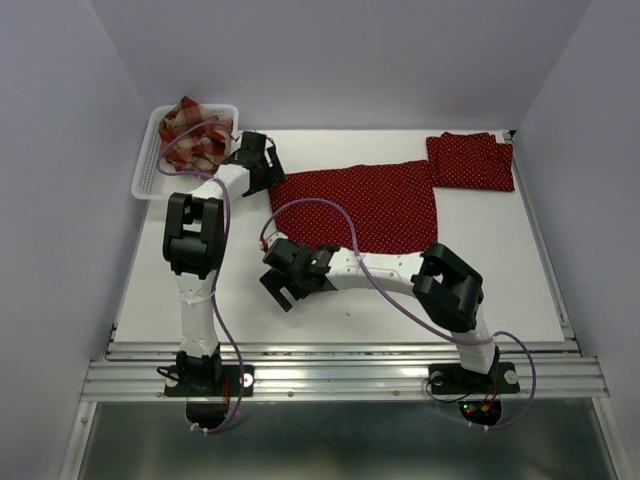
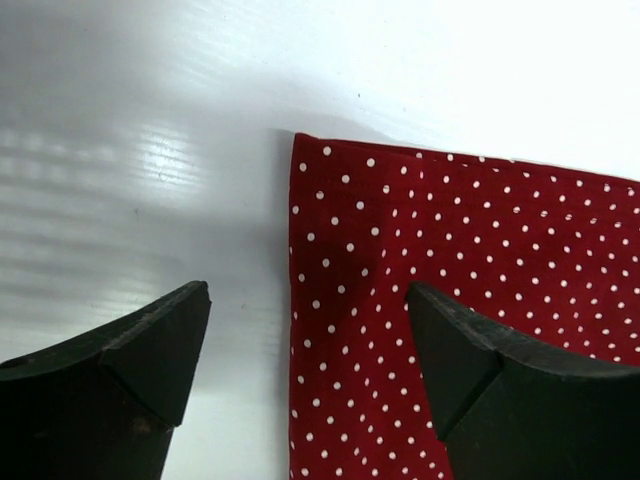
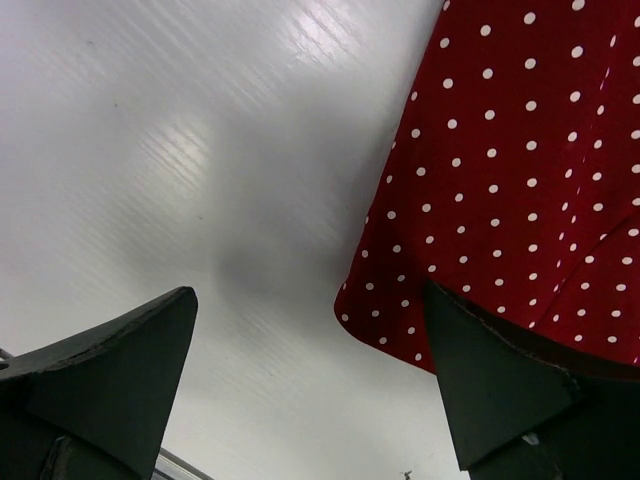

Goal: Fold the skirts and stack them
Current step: Fold the skirt

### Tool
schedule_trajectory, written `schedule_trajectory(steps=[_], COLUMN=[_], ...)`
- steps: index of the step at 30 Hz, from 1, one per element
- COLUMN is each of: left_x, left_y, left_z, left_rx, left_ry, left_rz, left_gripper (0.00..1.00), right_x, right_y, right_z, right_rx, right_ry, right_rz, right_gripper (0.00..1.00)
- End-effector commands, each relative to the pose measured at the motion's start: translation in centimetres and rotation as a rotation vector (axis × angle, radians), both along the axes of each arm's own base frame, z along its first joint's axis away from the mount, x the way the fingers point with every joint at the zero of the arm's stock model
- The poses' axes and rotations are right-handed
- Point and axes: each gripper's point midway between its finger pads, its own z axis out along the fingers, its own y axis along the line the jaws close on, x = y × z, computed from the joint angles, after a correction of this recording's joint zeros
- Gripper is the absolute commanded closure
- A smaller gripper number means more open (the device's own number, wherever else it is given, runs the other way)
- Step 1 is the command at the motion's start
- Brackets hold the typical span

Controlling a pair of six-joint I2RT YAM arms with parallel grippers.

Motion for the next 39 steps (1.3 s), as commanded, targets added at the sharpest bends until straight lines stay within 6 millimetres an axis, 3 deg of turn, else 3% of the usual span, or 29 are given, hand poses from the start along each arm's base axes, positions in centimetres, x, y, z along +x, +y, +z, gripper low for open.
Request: schedule_trajectory(steps=[1, 3, 7, 9, 13, 17, 19, 22, 23, 24, 26, 29, 31, 33, 34, 35, 36, 37, 39], left_x=[1.0, 1.1, 1.4, 1.5, 1.4, 1.6, 1.6, 1.9, 2.1, 2.1, 1.9, 1.5, 1.0, 0.1, -0.4, -0.6, -0.8, -1.0, -1.9], left_y=[-0.1, -0.2, -0.2, 0.0, 0.2, 0.6, 0.8, 1.1, 1.2, 1.1, 1.4, 2.2, 3.1, 3.6, 3.9, 3.9, 4.0, 4.1, 4.6], left_z=[0.0, -0.8, -1.3, -1.6, -2.1, -2.7, -3.1, -3.1, -3.0, -3.0, -3.0, -1.6, 0.2, 2.4, 2.6, 4.3, 4.9, 5.4, 6.6], left_rx=[0.002, 0.005, 0.013, 0.017, 0.02, 0.021, 0.022, 0.031, 0.03, 0.026, 0.033, 0.056, 0.073, 0.08, 0.082, 0.078, 0.075, 0.077, 0.086], left_ry=[-0.005, 0.012, 0.033, 0.038, 0.05, 0.063, 0.07, 0.066, 0.066, 0.068, 0.079, 0.054, 0.014, -0.028, -0.031, -0.063, -0.074, -0.081, -0.092], left_rz=[-0.022, -0.027, -0.034, -0.032, -0.027, -0.02, -0.013, -0.006, -0.003, -0.005, 0.0, 0.035, 0.067, 0.09, 0.095, 0.1, 0.103, 0.105, 0.127], left_gripper=[0.13, 0.21, 0.34, 0.42, 0.45, 0.51, 0.54, 0.65, 0.74, 0.96, 1.0, 1.0, 1.0, 1.0, 1.0, 1.0, 1.0, 1.0, 1.0], right_x=[0.5, 0.4, 0.2, 0.2, 0.6, 0.7, 0.9, 1.1, 1.1, 1.2, 1.3, 1.0, 0.4, -0.1, -1.0, -1.5, -2.0, -2.9, -4.4], right_y=[0.6, 0.6, 0.5, 0.4, -0.2, -0.6, -0.8, -1.2, -1.2, -1.3, -1.3, -0.9, -0.5, -0.3, 0.1, 0.3, 0.4, 1.2, 1.7], right_z=[0.3, 0.0, -0.9, -1.2, -1.7, -1.9, -2.1, -2.1, -2.2, -2.1, -2.2, -1.5, -0.6, 0.2, 1.2, 1.7, 2.2, 3.9, 4.7], right_rx=[0.01, 0.009, -0.002, -0.007, -0.032, -0.04, -0.051, -0.061, -0.064, -0.065, -0.068, -0.045, -0.012, 0.018, 0.066, 0.088, 0.116, 0.187, 0.255], right_ry=[0.005, 0.016, 0.033, 0.034, 0.017, 0.008, -0.003, -0.016, -0.016, -0.024, -0.026, -0.015, 0.005, 0.021, 0.049, 0.061, 0.079, 0.101, 0.151], right_rz=[-0.032, -0.032, -0.045, -0.057, -0.088, -0.103, -0.111, -0.122, -0.122, -0.13, -0.128, -0.109, -0.073, -0.043, -0.008, 0.012, 0.032, 0.074, 0.12], right_gripper=[0.02, 0.04, 0.2, 0.22, 0.42, 0.5, 0.62, 0.68, 0.7, 0.73, 0.83, 0.96, 0.99, 0.99, 0.99, 0.99, 0.99, 0.99, 0.99])
